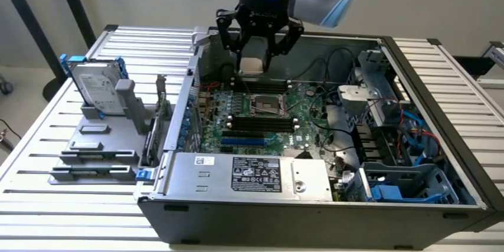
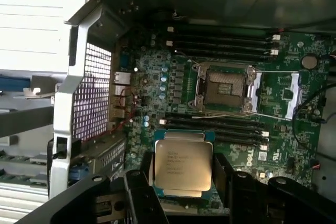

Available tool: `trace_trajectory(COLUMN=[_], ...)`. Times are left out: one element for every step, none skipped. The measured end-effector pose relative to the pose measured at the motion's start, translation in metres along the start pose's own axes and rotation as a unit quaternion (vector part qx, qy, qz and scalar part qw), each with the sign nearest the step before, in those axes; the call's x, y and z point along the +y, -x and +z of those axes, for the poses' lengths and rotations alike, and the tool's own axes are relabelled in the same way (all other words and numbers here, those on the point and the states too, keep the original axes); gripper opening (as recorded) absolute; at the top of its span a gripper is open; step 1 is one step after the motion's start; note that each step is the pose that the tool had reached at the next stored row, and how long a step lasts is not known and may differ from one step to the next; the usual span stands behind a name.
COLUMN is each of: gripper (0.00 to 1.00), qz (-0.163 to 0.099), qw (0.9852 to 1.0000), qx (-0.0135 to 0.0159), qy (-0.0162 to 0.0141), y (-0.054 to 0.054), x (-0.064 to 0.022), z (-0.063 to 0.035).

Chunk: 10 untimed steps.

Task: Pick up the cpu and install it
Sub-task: 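Pick up the cpu and move it towards the insertion slot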

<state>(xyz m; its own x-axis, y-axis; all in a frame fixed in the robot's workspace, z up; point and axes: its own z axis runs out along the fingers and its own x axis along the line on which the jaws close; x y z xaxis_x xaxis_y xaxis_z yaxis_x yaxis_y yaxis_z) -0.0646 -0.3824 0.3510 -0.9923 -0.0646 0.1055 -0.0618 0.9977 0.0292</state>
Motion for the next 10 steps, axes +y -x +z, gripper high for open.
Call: trace_trajectory(gripper=[0.55,0.55,0.55,0.55,0.55,0.55,0.55,0.55,0.55,0.55], qz=[0.0,0.0,0.001,0.001,0.001,0.001,0.001,0.001,0.001,0.001], qw=[1.0,1.0,1.0,1.0,1.0,1.0,1.0,1.0,1.0,1.0], qx=[0.0,0.0,0.0001,0.0001,0.0001,0.0001,0.0001,0.0001,0.0001,0.0001], qy=[0.0,0.0001,0.0,0.0001,0.0001,0.0001,0.0,0.0001,0.0001,0.0001], y=[0.002,0.004,0.006,0.008,0.01,0.012,0.014,0.015,0.017,0.019], x=[0.001,0.002,0.0031,0.0042,0.0057,0.0075,0.0094,0.0114,0.0132,0.0151], z=[0.0017,0.0035,0.0051,0.0066,0.0083,0.01,0.0117,0.0134,0.0151,0.0169])
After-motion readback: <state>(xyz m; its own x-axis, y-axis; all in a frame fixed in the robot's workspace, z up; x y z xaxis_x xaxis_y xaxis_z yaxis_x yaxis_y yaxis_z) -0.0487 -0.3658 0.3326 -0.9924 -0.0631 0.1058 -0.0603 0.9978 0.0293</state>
